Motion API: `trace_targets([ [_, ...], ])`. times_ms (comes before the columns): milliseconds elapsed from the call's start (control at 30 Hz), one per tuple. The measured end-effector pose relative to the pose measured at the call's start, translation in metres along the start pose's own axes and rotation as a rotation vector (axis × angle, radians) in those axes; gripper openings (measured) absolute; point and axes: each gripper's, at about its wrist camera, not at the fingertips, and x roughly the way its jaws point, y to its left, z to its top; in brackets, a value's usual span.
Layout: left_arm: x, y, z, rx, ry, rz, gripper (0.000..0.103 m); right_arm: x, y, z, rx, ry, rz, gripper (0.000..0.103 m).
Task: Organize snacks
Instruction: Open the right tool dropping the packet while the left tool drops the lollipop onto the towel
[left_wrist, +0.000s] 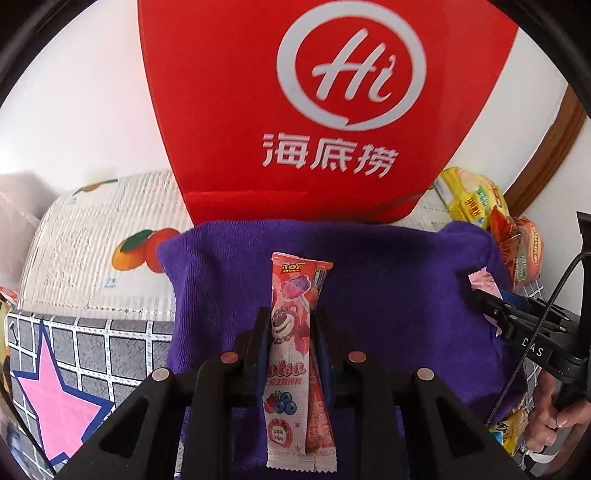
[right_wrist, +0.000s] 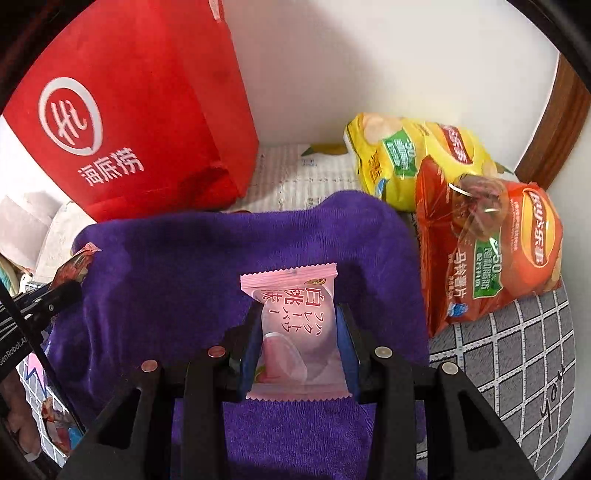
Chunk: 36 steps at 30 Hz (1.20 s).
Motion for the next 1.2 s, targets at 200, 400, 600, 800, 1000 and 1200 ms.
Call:
trace_targets([
  [200,0.006,0.001,-0.002,-0.005,0.022,0.018,0.022,0.01,0.001,-0.001,-0.006,0.034,-0.01,0.039],
  [400,0.013,-0.003,-0.003,-0.002,0.034,0.028,0.023,0.016,0.005,-0.001,-0.024,0.063,-0.021,0.04],
  [600,0.016,-0.007,-0.003,0.001,0.038,0.023,0.023,0.018,0.01,0.001,-0.056,0.062,-0.037,0.066],
  [800,0.022,-0.009,-0.002,-0.005,0.048,0.031,0.024,0.0,0.011,0.002,-0.042,0.02,-0.003,0.066],
  [1000,0.024,-0.006,-0.001,-0.016,0.047,0.022,0.024,-0.022,0.012,0.002,-0.027,-0.05,-0.001,0.066],
  [1200,0.017,-0.006,0.002,-0.02,0.019,-0.016,0.041,-0.03,0.014,-0.001,-0.018,-0.045,0.031,0.066],
])
